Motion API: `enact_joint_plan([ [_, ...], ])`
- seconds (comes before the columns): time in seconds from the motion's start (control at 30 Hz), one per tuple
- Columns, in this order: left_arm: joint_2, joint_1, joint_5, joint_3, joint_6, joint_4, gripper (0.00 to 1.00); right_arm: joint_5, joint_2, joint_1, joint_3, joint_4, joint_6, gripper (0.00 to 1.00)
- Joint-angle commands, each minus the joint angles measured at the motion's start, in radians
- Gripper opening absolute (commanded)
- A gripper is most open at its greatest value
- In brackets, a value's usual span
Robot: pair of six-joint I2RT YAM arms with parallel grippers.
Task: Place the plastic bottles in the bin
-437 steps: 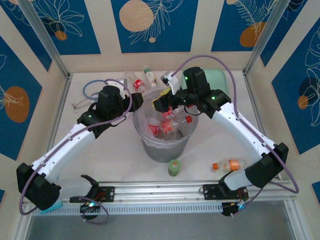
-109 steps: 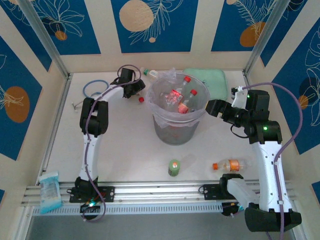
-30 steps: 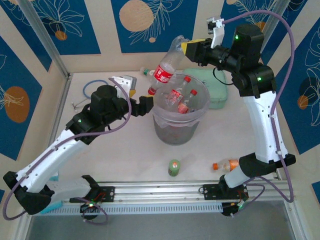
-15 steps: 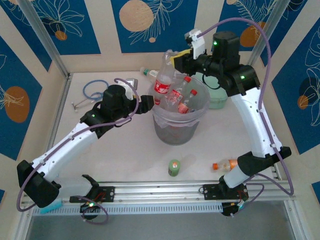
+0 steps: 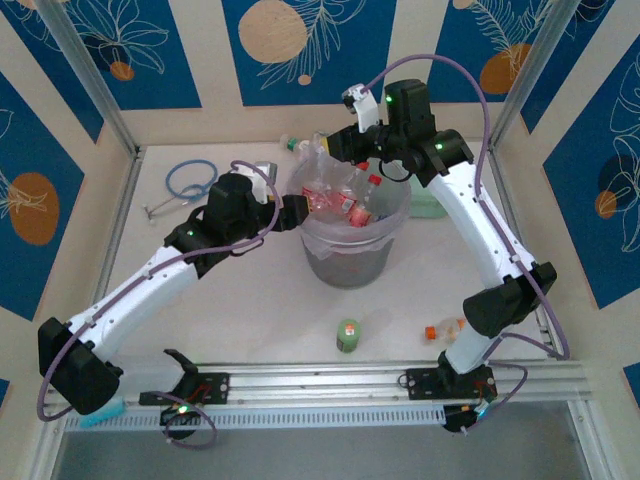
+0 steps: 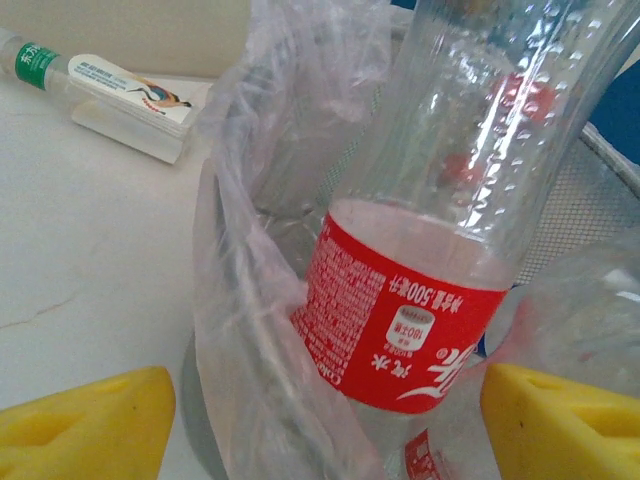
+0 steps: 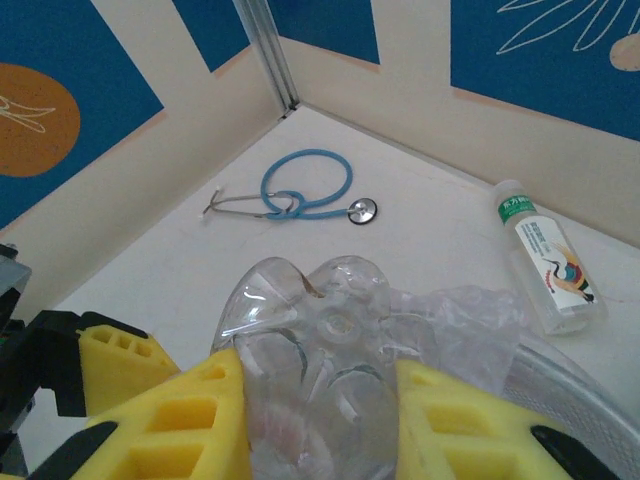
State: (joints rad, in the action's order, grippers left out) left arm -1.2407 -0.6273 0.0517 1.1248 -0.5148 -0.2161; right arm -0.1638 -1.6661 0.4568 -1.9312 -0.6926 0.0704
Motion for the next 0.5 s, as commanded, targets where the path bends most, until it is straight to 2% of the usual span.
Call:
enact_joint_plan([
  [0.0, 0.006, 0.016, 0.031, -0.019, 0.016, 0.038, 0.79, -0.019, -0.038, 0.035, 0.116, -0.196, 0.019, 0.0],
  [0.13, 0.003, 0.023, 0.037, -0.026, 0.019, 0.042, 0.78, -0.018, -0.041, 0.042, 0.151, -0.247, 0.057, 0.0],
  [0.33, -0.018, 0.029, 0.059, -0.022, 0.01, 0.06, 0.77, 0.035, -0.045, 0.042, -0.021, -0.439, 0.093, 0.0],
  [0.47, -0.03, 0.031, 0.057, -0.025, 0.004, 0.08, 0.76, 0.071, -0.042, 0.036, -0.032, -0.48, 0.142, 0.0],
])
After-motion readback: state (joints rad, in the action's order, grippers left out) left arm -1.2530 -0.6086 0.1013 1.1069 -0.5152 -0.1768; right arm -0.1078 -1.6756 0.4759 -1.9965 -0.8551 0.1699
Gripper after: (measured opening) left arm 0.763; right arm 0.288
